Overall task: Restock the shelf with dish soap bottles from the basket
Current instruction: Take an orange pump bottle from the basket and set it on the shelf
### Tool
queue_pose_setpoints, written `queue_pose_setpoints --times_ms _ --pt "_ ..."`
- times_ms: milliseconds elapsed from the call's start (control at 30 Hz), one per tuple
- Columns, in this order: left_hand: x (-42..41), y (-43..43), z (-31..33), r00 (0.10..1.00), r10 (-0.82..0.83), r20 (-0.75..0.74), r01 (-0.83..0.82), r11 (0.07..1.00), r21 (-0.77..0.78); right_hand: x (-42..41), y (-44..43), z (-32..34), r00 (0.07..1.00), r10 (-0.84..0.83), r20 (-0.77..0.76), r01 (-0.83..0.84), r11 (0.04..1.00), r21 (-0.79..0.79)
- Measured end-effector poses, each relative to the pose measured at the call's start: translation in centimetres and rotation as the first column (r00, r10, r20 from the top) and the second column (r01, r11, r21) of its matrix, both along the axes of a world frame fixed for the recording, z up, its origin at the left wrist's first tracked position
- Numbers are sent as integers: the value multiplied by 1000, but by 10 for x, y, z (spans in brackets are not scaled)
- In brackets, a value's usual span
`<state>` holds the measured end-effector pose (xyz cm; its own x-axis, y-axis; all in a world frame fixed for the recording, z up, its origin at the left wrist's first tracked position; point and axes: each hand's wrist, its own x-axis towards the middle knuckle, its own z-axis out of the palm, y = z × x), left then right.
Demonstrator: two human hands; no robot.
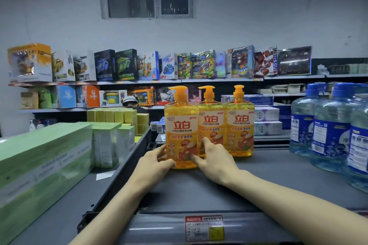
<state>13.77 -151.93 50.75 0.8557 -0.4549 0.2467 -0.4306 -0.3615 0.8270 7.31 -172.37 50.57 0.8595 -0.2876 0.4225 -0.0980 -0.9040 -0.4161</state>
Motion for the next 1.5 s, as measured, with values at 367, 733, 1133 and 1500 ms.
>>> queue_pose_setpoints --times_ms 367,733,1133,1500 --pt "-51 -6 22 968 61 243 -133 946 295 -84 -25 32 932 62 -357 -157 957 -245" --pt "-225 -125 39 896 -65 440 -263 722 640 -272 -122 42 954 -40 -296 -84 915 -395" --pt "-419 -352 -8 786 -378 488 -28 768 640 -507 -297 -19 933 -319 -167 231 886 -401" --pt "-545 -552 -116 600 -746 288 314 551 773 -663 -422 -122 696 -624 -355 557 781 -282"
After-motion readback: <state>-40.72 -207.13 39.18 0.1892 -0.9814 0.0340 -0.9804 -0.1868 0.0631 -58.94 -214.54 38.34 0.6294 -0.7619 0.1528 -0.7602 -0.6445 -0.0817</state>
